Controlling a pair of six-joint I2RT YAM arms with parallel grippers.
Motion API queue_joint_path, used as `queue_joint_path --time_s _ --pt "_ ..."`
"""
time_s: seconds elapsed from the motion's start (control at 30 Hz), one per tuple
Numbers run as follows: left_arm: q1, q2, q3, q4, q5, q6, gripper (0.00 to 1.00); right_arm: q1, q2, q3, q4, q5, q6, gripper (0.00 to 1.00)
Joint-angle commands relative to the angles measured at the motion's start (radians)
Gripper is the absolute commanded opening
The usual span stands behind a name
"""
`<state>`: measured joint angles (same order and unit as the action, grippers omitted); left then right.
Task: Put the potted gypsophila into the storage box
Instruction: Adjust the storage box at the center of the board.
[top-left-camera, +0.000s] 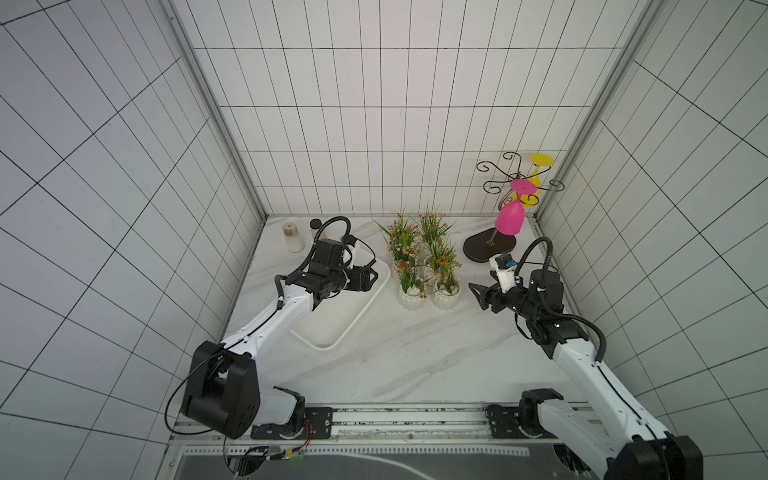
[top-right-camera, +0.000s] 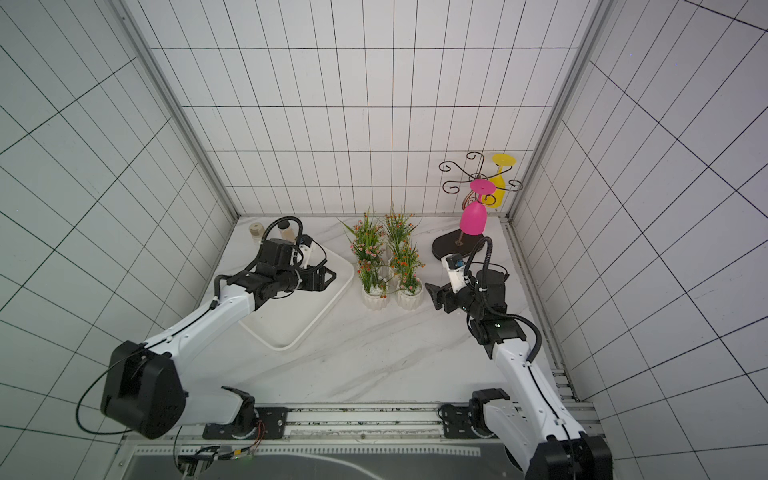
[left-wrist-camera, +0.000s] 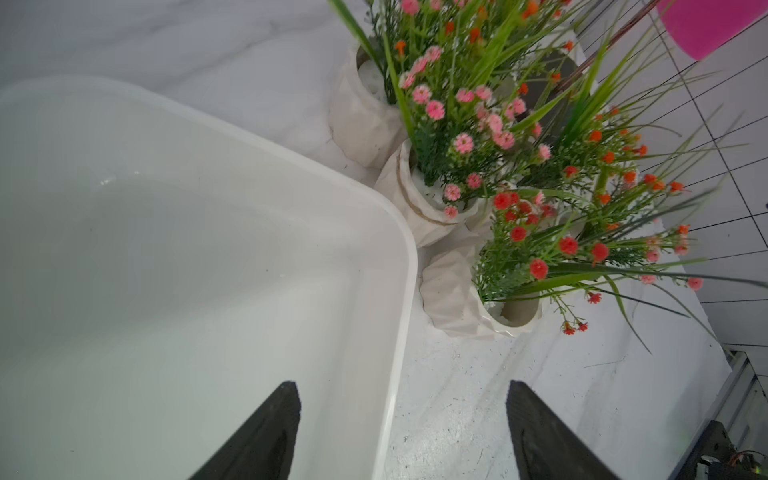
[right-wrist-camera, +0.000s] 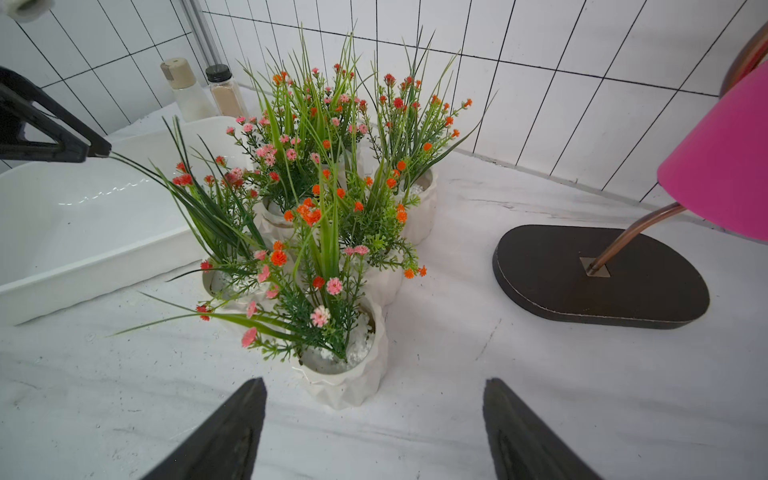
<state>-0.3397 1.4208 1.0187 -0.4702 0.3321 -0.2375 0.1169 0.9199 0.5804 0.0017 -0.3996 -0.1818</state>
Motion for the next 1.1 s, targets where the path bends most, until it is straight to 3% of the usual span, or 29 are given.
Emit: queue_joint_path --time_s 0.0,0.67,1.07 --pt "-0.005 0.062 0.046 -0.093 -0.009 0.022 0.7 0.008 -0.001 -0.041 -0.011 0.016 -0.028 0.83" --pt "-0.068 0.221 0.049 -0.064 -0.027 0.061 0.45 0.009 -0.007 -0.047 -0.013 0.019 -0.008 0.85" --pt "-0.069 0.269 0.083 -0.051 -0.006 0.055 0.2 0.008 -0.011 -0.04 -0.013 0.055 -0.002 0.85"
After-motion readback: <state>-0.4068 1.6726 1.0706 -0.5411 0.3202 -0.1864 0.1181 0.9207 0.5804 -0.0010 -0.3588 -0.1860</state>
